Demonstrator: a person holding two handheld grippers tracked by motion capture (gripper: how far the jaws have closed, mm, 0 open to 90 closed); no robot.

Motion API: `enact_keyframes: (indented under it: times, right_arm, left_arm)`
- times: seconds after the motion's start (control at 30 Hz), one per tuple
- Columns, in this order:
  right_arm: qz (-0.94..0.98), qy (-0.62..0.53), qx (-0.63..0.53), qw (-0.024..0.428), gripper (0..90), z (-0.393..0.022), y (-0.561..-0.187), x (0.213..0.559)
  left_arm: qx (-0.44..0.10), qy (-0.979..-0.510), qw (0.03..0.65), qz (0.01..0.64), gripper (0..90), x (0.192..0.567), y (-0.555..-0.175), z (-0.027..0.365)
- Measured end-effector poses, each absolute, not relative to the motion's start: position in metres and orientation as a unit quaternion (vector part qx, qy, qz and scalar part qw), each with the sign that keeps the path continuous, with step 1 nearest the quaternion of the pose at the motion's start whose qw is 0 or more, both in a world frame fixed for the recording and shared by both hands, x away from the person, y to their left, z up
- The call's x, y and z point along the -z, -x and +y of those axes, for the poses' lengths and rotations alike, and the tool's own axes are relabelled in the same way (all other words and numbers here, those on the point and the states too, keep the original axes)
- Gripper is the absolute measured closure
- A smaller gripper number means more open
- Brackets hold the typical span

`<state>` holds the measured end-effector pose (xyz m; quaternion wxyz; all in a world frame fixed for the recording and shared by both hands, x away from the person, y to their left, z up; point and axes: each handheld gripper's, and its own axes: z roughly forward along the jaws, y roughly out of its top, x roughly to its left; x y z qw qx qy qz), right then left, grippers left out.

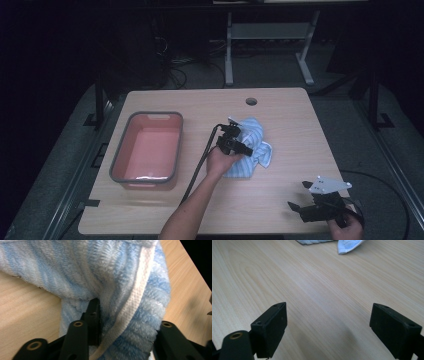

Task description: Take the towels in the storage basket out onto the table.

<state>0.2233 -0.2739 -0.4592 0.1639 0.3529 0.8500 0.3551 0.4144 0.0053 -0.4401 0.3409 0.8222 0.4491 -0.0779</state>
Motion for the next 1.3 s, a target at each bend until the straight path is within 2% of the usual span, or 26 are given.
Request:
enact_keyframes:
  times: [0.2, 0.7, 1.3]
  right_arm:
    - [0.849, -0.355, -0.355, 0.166, 13.8, -0.275, -0.224, 0.460]
    - [0.844, -0.365, -0.355, 0.168, 13.8, -0.277, -0.225, 0.460]
    - [0.848, -0.361, -0.348, 0.170, 13.8, -0.272, -0.225, 0.460]
  left_arm:
    - [0.064, -0.819, 0.345, 0.454, 47.8, 0.435, -0.412, 0.007]
    - [0.067, -0.821, 0.355, 0.443, 37.5, 0.423, -0.406, 0.011]
    - [0.060, -0.815, 0.372, 0.441, 34.6, 0.415, -0.392, 0.033]
